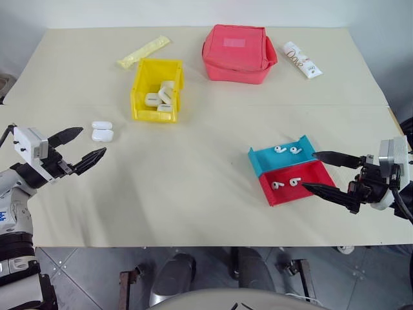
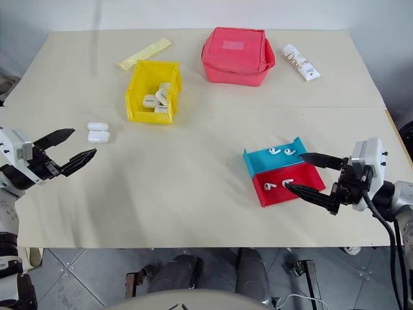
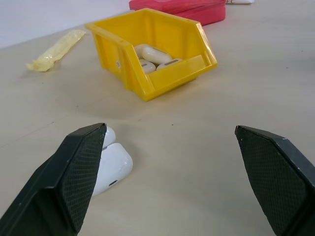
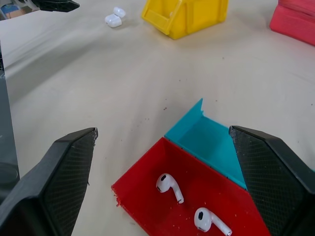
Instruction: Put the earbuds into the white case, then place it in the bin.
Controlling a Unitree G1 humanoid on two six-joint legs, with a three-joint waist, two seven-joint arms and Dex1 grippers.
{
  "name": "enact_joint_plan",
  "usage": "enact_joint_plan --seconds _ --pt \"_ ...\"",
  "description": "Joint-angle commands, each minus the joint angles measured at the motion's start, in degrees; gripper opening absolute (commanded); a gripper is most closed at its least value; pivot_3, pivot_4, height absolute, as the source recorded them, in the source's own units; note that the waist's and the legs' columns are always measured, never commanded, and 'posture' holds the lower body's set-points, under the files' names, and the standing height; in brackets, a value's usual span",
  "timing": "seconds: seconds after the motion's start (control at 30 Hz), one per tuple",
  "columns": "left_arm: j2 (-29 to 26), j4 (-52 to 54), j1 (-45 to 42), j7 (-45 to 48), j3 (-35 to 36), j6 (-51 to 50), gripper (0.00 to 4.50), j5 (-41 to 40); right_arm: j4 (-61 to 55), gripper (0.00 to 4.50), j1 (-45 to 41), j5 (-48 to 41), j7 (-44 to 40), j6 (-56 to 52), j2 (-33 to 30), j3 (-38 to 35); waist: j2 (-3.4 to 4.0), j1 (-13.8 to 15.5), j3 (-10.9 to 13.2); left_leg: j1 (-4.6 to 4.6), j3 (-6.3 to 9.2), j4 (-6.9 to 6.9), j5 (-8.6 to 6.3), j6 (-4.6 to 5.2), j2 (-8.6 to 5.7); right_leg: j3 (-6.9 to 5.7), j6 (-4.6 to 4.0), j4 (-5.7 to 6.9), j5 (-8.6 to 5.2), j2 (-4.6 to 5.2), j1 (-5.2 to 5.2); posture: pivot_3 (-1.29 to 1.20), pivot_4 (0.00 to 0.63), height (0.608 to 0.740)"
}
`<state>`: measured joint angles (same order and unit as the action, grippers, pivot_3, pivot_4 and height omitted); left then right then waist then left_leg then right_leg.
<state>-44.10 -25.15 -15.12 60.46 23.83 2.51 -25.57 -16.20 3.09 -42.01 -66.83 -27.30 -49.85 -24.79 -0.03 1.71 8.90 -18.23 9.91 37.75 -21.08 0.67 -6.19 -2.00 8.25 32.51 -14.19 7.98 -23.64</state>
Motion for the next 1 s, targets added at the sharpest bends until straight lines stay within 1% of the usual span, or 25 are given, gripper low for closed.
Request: enact_joint_plan --seconds 0.03,0.13,0.27,0.3,0.43,0.5,0.6,0.73,0.87,0.93,1.0 --pt "-1.32 3.14 0.46 0.03 2.11 0.4 4.46 -1.4 -0.73 4.5 -1.71 -0.21 -0.29 0.84 -0.65 -0.13 0.0 0.0 0.0 0.0 -0.01 0.0 0.0 0.0 0.0 0.02 0.0 0.0 0.0 0.0 0.0 0.0 0.15 0.74" --pt "-1.62 6.46 1.86 -5.58 2.16 -1.9 4.46 1.26 -0.52 4.5 -3.58 -0.31 -0.5 0.81 -0.73 0.49 0.0 -0.07 0.0 -0.01 -0.05 0.0 -0.03 -0.01 0.01 0.07 -0.01 -0.02 0.01 -0.02 -0.02 0.0 0.15 0.74" --pt "-0.51 13.96 6.8 -5.21 5.2 -5.0 4.46 -3.46 0.79 4.5 -6.79 0.18 -1.72 0.84 -1.36 2.36 0.01 -0.22 0.01 0.03 -0.21 -0.04 -0.11 -0.03 0.12 0.39 -0.01 -0.04 0.02 -0.22 -0.06 0.0 0.15 0.74" --pt "-0.35 16.69 9.24 -5.68 6.4 -6.2 4.46 -4.33 1.57 4.5 -8.04 0.39 -2.26 0.88 -1.57 3.15 0.03 -0.37 0.02 0.03 -0.25 -0.05 -0.13 -0.04 0.16 0.48 -0.01 -0.04 0.02 -0.28 -0.09 0.0 0.15 0.74" --pt "1.42 28.25 27.15 -5.36 14.51 -10.61 4.46 -7.05 8.64 4.5 -17.17 2.71 -6.09 1.88 -2.07 8.84 0.06 -1.32 0.05 0.16 -0.87 -0.28 -0.28 0.03 0.49 0.83 -0.15 -0.1 0.16 -0.45 -0.1 0.0 0.15 0.74" --pt "2.57 30.77 32.52 -5.63 16.97 -11.16 4.46 -7.63 11.04 4.5 -20.06 3.66 -7.73 2.26 -1.98 10.75 0.1 -1.22 0.07 0.18 -1.06 -0.42 -0.35 0.07 0.66 0.89 -0.18 -0.53 0.18 -0.5 -0.03 0.0 0.15 0.74" --pt "4.58 32.42 37.6 -6.09 19.5 -10.7 4.46 -7.9 13.98 4.5 -23.89 4.73 -9.95 2.67 -1.54 13.12 0.14 -0.26 0.11 0.27 -1.05 -0.38 -0.42 -0.05 0.89 0.8 -0.33 -0.61 0.25 -0.58 -0.11 0.0 0.15 0.74" --pt "5.94 33.56 39.5 -7.06 20.65 -10.11 4.46 -7.64 16.97 4.5 -27.87 5.74 -12.26 3.42 -1.09 15.54 0.19 0.93 0.14 0.2 -1.04 -0.36 -0.43 -0.06 0.9 0.72 -0.48 -0.68 0.32 -0.58 -0.13 0.0 0.15 0.74" --pt "5.49 35.76 37.46 -12.31 19.69 -10.81 4.46 -4.96 19.09 4.5 -31.57 6.64 -14.08 4.57 -0.02 17.52 0.18 1.2 0.17 0.16 -1.14 -0.32 -0.51 -0.1 0.87 0.79 -0.7 -0.81 0.39 -0.81 -0.13 0.0 0.15 0.74" --pt "3.63 38.51 33.46 -17.76 17.4 -14.62 4.46 -3.1 18.89 4.5 -32.4 6.74 -14.42 5.09 0.51 17.81 0.16 1.41 0.19 0.16 -1.14 -0.32 -0.48 -0.14 0.88 0.81 -0.62 -0.79 0.44 -0.85 -0.13 0.0 0.15 0.74" --pt "0.28 40.74 28.02 -24.05 14.44 -23.01 4.46 -1.51 18.33 4.5 -32.9 6.77 -14.94 5.39 0.79 18.02 0.14 1.66 0.21 0.15 -1.11 -0.31 -0.4 -0.27 0.88 0.8 -0.37 -0.74 0.58 -0.9 -0.17 0.0 0.15 0.74"
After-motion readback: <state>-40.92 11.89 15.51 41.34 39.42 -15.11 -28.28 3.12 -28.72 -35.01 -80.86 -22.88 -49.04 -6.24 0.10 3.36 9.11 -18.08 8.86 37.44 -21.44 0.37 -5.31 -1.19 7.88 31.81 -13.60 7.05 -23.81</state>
